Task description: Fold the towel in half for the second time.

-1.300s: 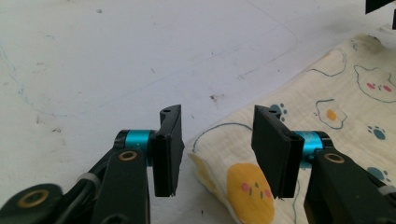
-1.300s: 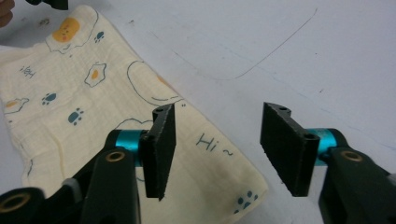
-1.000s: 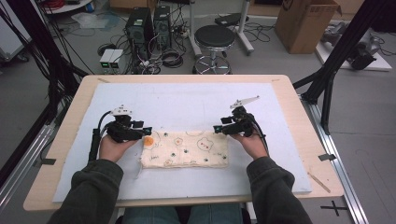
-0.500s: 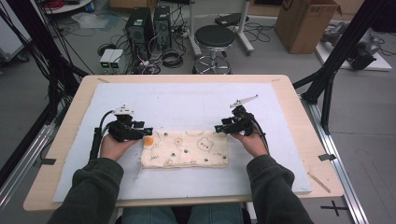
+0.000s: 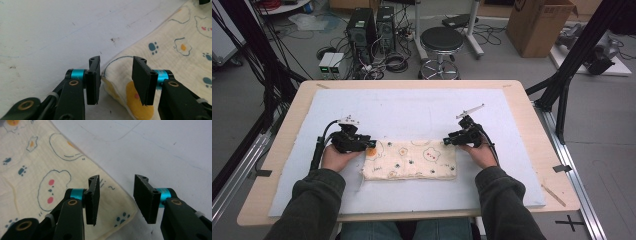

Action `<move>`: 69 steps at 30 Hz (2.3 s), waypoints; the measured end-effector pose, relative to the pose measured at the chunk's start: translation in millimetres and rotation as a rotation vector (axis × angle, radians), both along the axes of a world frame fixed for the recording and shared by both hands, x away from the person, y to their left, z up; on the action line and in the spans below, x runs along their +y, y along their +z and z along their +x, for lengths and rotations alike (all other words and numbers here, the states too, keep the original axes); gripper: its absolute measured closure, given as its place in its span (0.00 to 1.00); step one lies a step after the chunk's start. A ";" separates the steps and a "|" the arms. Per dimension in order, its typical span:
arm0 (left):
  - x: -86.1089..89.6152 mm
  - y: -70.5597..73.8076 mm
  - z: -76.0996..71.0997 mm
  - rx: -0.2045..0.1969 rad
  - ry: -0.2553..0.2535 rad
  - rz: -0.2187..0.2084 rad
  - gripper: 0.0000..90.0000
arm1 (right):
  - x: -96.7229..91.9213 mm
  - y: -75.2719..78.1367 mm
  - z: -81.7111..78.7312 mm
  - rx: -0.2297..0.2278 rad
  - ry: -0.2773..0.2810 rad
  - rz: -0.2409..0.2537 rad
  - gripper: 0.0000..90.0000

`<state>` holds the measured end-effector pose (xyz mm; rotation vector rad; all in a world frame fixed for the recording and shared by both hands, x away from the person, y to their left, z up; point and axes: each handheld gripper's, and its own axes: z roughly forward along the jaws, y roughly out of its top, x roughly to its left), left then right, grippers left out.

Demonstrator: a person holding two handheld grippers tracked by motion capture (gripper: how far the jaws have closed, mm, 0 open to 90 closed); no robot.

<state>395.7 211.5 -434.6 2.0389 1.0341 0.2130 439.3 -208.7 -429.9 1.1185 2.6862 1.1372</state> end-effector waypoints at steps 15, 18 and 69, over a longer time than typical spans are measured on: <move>-2.2 -3.6 1.0 0.006 -0.013 0.043 0.86 | -8.7 -2.0 -3.1 -0.011 -0.021 -0.041 0.77; -5.0 -3.6 -0.1 -0.001 -0.023 0.050 0.92 | -6.3 -2.0 -4.5 -0.014 -0.002 -0.050 0.84; 8.3 24.5 -35.0 -0.148 -0.068 0.010 0.94 | -13.7 33.2 -30.0 -0.089 0.065 0.095 0.96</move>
